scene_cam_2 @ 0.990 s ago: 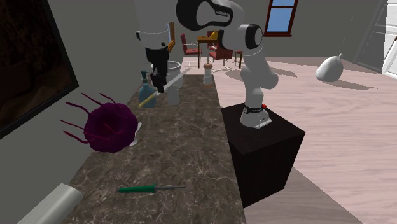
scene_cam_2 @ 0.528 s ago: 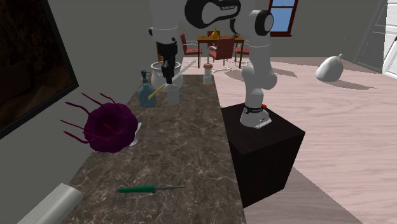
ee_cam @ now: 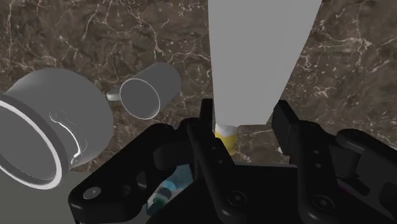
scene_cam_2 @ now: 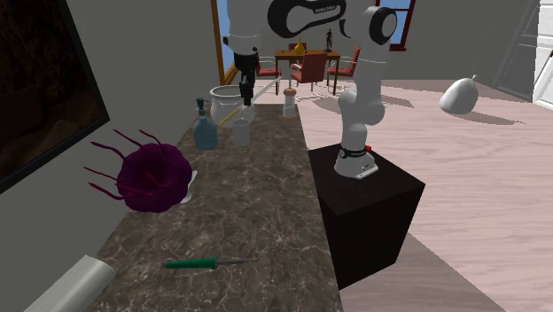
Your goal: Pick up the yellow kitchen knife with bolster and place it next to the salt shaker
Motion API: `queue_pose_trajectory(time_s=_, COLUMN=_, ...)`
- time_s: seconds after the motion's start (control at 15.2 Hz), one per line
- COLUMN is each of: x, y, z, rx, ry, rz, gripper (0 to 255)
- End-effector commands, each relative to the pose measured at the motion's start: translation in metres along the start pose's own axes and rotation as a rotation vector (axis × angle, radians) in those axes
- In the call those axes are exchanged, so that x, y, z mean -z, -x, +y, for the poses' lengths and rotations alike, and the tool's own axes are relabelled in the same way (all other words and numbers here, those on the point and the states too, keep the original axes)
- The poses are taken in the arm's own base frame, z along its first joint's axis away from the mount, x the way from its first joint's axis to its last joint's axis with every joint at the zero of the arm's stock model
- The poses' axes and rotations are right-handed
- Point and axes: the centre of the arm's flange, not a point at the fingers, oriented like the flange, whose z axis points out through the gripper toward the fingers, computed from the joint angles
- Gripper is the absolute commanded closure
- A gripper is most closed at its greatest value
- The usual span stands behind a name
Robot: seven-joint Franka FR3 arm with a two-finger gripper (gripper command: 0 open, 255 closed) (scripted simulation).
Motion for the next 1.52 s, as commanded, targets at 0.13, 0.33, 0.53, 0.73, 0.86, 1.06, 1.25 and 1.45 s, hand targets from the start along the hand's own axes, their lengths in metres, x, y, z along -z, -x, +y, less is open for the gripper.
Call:
queue_pose_trajectory(time_s=0.13, x=-0.01, y=0.007, z=0.053, rx=0.001, ry=-0.001, rz=0.0, gripper=255)
queue_pose_trajectory(time_s=0.33, x=-0.018, y=0.013, z=0.092, rx=0.001, ry=-0.001, rz=0.0, gripper=255)
queue_pose_trajectory(time_s=0.53, x=-0.026, y=0.019, z=0.13, rx=0.001, ry=-0.001, rz=0.0, gripper=255)
queue_pose_trajectory(time_s=0.73, x=-0.034, y=0.025, z=0.168, rx=0.001, ry=-0.001, rz=0.0, gripper=255)
queue_pose_trajectory(time_s=0.86, x=-0.039, y=0.029, z=0.194, rx=0.001, ry=-0.001, rz=0.0, gripper=255)
queue_pose_trajectory(time_s=1.06, x=-0.047, y=0.034, z=0.232, rx=0.001, ry=-0.001, rz=0.0, gripper=255)
queue_pose_trajectory(time_s=1.25, x=-0.055, y=0.04, z=0.271, rx=0.001, ry=-0.001, rz=0.0, gripper=255)
queue_pose_trajectory(time_s=1.45, x=-0.063, y=0.046, z=0.309, rx=0.001, ry=-0.001, rz=0.0, gripper=255)
